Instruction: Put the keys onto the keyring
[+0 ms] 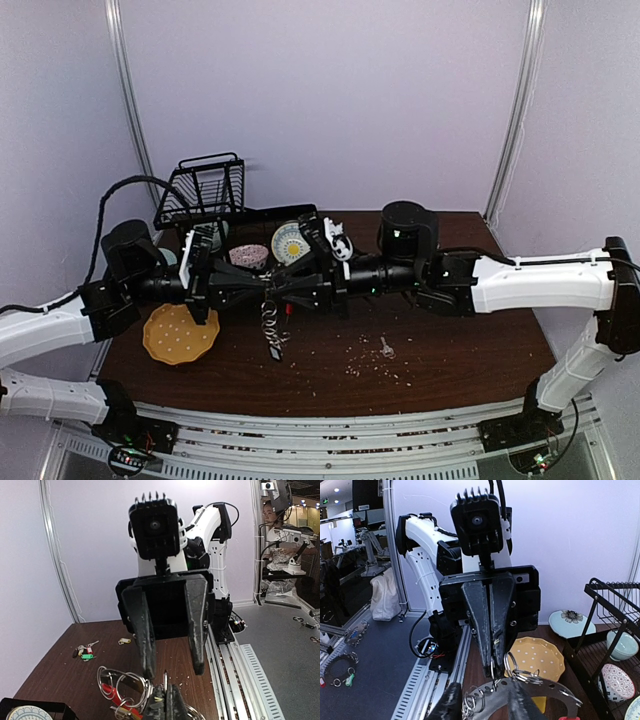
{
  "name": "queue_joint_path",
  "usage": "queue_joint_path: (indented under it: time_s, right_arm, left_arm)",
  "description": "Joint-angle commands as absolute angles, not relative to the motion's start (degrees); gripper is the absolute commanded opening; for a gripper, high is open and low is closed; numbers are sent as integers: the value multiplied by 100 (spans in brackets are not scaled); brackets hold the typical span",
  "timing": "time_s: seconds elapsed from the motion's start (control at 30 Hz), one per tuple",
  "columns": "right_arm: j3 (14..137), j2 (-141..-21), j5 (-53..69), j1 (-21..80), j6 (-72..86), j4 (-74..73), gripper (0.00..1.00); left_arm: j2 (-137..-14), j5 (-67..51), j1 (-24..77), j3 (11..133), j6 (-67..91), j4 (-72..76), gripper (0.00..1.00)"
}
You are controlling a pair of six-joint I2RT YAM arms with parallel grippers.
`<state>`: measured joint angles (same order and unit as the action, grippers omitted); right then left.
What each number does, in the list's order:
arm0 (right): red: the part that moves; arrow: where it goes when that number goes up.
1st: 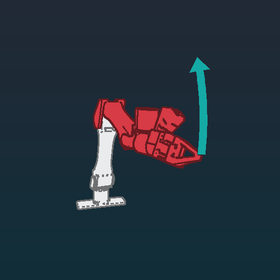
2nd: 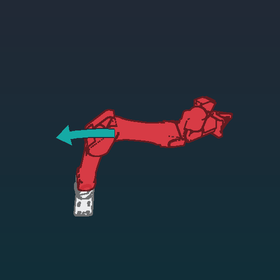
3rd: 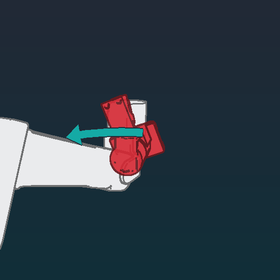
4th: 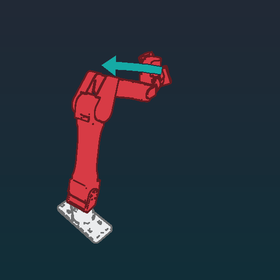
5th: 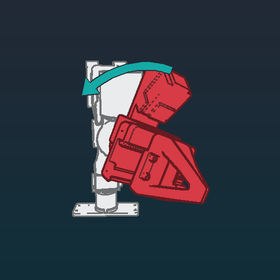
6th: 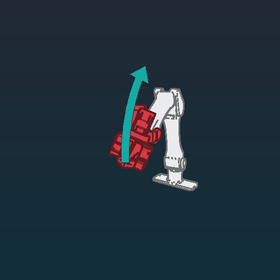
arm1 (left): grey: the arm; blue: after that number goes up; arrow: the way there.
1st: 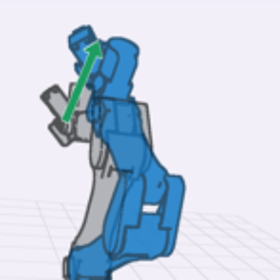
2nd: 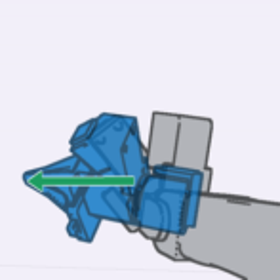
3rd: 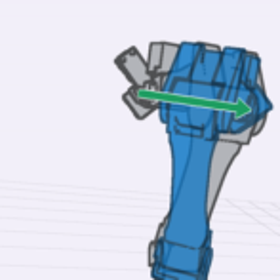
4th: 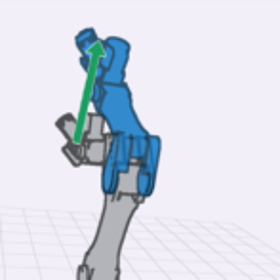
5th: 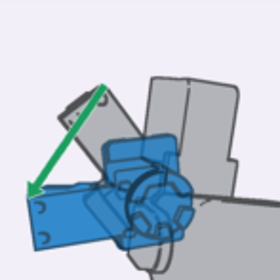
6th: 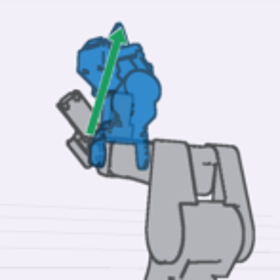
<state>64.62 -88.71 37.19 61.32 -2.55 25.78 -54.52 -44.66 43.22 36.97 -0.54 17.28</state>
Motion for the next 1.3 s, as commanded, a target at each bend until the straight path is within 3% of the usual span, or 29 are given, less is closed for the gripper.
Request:
queue_joint_path:
  time_s: [0.0, 0.33, 0.77, 1.27]
  right_arm:
    - [6283, -8528, 4204, 6090, -300, 2762, 38]
    - [6108, -8683, 4917, 6108, -42, 3563, 31]
    - [5673, -8864, 4620, 6257, 442, 5030, 11]
    - [5735, -9096, 4581, 6323, 806, 5549, 14]
  left_arm:
    - [-5064, -4596, 4334, 3428, -209, 2513, 0]
    - [-4871, -5527, 4335, 3096, -454, 3099, 0]
    - [-4638, -5236, 4351, 2429, 49, 4661, 0]
    - [-5080, -4677, 4351, 2465, 1539, 5584, 0]
